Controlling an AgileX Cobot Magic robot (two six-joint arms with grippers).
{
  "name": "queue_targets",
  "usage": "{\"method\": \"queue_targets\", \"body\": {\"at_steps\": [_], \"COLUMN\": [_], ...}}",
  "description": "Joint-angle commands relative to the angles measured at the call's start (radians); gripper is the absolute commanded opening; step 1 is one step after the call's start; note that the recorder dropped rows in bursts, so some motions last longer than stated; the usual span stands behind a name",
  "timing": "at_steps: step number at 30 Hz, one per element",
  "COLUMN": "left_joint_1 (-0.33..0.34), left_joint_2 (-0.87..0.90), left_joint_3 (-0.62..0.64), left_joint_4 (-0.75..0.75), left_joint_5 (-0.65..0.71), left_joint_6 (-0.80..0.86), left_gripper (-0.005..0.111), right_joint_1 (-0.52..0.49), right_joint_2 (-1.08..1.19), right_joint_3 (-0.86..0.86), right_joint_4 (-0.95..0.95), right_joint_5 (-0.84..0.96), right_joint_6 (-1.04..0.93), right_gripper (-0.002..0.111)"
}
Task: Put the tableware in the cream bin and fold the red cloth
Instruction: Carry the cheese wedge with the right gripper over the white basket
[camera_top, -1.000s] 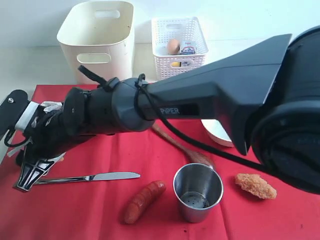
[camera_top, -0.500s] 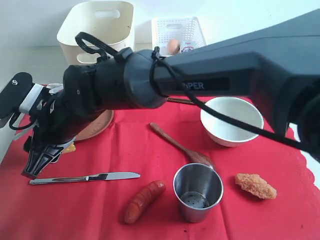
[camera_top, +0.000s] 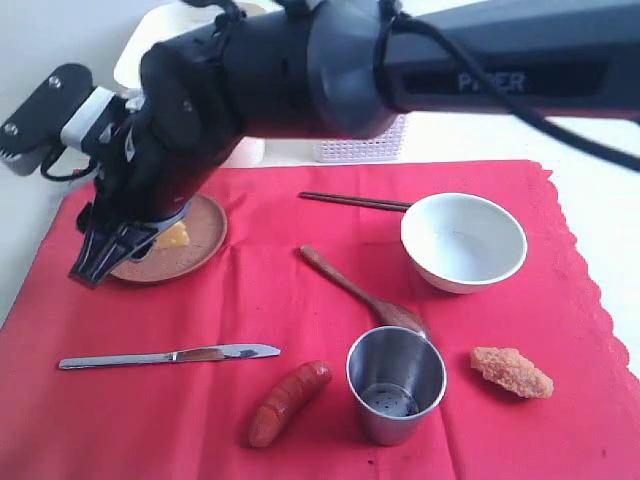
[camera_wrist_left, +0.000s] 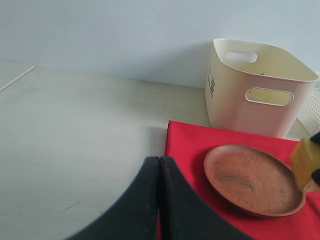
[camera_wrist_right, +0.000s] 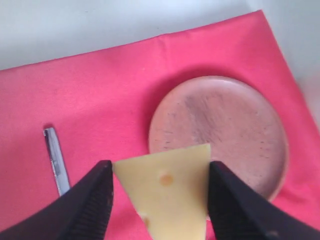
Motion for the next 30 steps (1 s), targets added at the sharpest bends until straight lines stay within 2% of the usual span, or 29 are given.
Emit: {"method": "queue_targets", "body": {"at_steps": [1, 18, 30], "left_joint_1": [0.002, 0.002, 0.002], "left_joint_2": [-0.007, -0.007, -0.007], "left_joint_3": [0.0, 0.0, 0.0], "left_joint_4": [-0.003, -0.003, -0.003], "left_joint_5": [-0.004, -0.004, -0.004], "left_joint_6": [-0.004, -0.004, -0.004], "left_gripper": [0.001, 0.001, 0.001], "right_joint_1": [-0.081, -0.339, -0.395], "right_joint_2": [-0.049, -0.083, -0.083], "right_joint_3": [-0.005, -0.005, -0.005], "right_joint_4": [-0.011, 0.021, 0.004], "right_joint_5": [0.01, 0.066, 0.07], "right_joint_6": [0.028, 0.074, 0.091], "right_gripper": [0.0, 0.0, 0.0]}}
